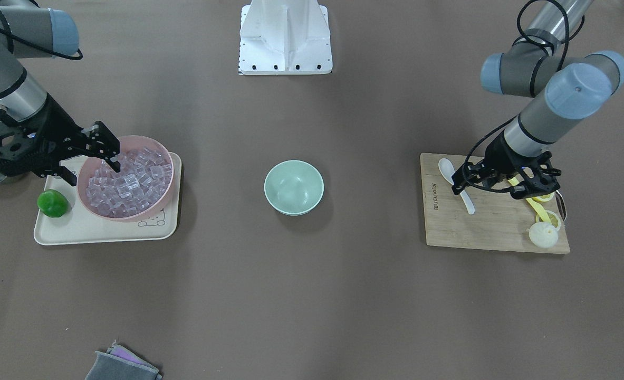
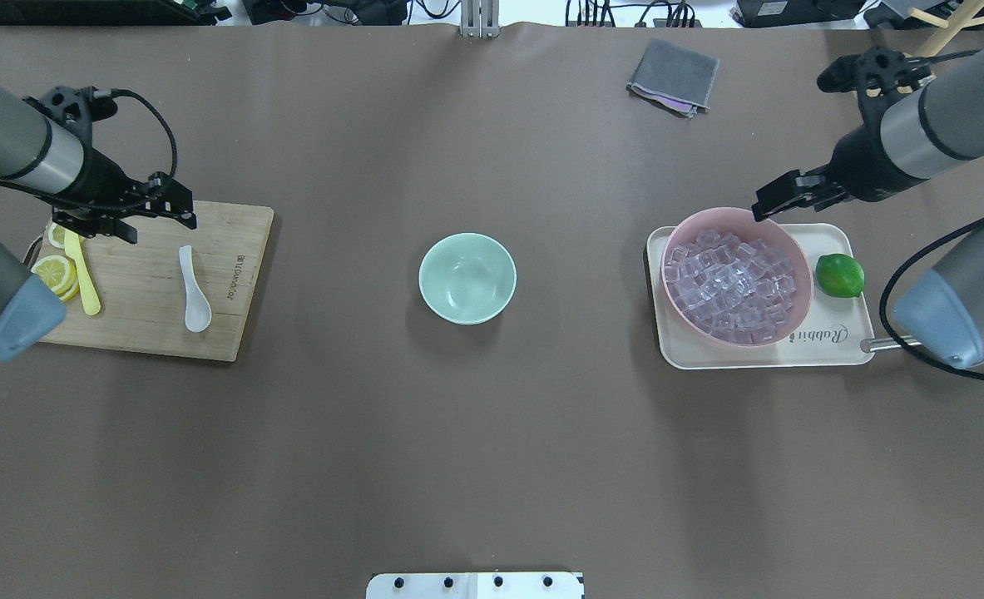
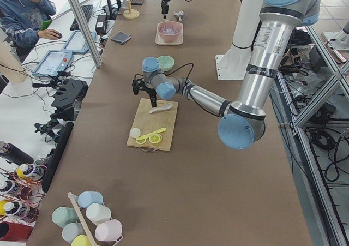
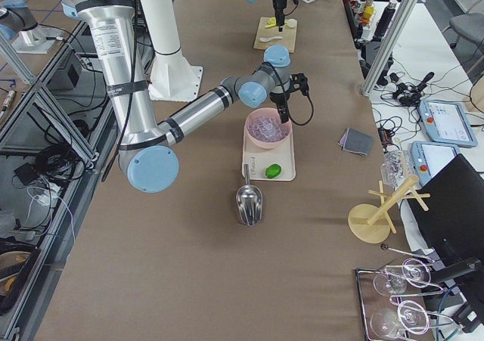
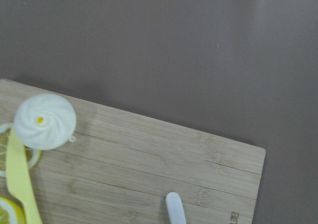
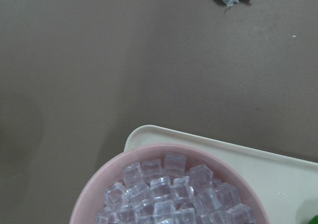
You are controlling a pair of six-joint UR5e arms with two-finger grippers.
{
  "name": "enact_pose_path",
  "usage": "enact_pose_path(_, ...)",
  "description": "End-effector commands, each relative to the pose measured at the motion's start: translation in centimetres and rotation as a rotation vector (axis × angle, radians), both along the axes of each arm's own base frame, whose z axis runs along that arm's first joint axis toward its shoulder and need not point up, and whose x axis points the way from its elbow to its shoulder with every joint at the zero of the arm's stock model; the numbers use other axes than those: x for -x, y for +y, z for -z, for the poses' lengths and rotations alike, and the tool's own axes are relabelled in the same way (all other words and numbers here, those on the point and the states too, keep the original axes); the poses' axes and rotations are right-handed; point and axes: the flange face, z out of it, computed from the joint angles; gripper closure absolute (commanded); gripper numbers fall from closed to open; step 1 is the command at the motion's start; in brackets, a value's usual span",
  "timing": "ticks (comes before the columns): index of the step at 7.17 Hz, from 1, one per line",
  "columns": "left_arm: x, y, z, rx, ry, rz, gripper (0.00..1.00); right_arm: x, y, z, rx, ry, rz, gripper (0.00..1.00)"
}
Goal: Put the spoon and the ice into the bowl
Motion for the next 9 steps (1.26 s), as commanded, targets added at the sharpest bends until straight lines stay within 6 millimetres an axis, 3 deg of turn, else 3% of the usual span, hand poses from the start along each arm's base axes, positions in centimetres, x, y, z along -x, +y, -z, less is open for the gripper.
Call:
enact_pose_path(1, -3.0, 1.3, -1.9, 0.024, -0.031, -0.037, 0.27, 3.1, 0.1, 1.3, -0.032, 0.014, 0.014, 0.15)
enact_pose_path(2, -3.2, 1.1, -3.5, 0.031, -0.065, -0.023, 0.35, 3.9, -0.3, 1.5, -0.036, 0.019, 0.013, 0.15)
enact_pose_path(3, -3.4, 1.1, -3.4, 0.031, -0.067, -0.020, 0.48, 4.2, -0.3, 1.7, -0.038, 0.020, 0.016, 0.15)
enact_pose_path(4, -3.6, 1.0, -3.9, 0.037, -0.075, -0.021, 0.69, 4.2, -0.3, 1.7, -0.038, 0.020, 0.016, 0.15)
enact_pose_path(5, -3.7, 1.0, -3.4, 0.035, -0.065, -0.024, 1.00, 4.2, -0.3, 1.8, -0.039, 0.019, 0.016, 0.16)
enact_pose_path(6, -4.3, 0.5, -2.1, 0.027, -0.051, -0.031, 1.00, 4.2, -0.3, 1.6, -0.037, 0.021, 0.016, 0.16)
enact_pose_path(8, -6.2, -0.7, 6.9, -0.029, 0.053, -0.001, 1.00, 5.5, -1.1, 1.1, -0.035, 0.035, 0.015, 0.17)
enact_pose_path(9, -9.5, -0.6, 12.9, -0.005, 0.121, 0.021, 1.00, 6.7, -1.3, 0.8, -0.039, 0.054, 0.014, 0.17)
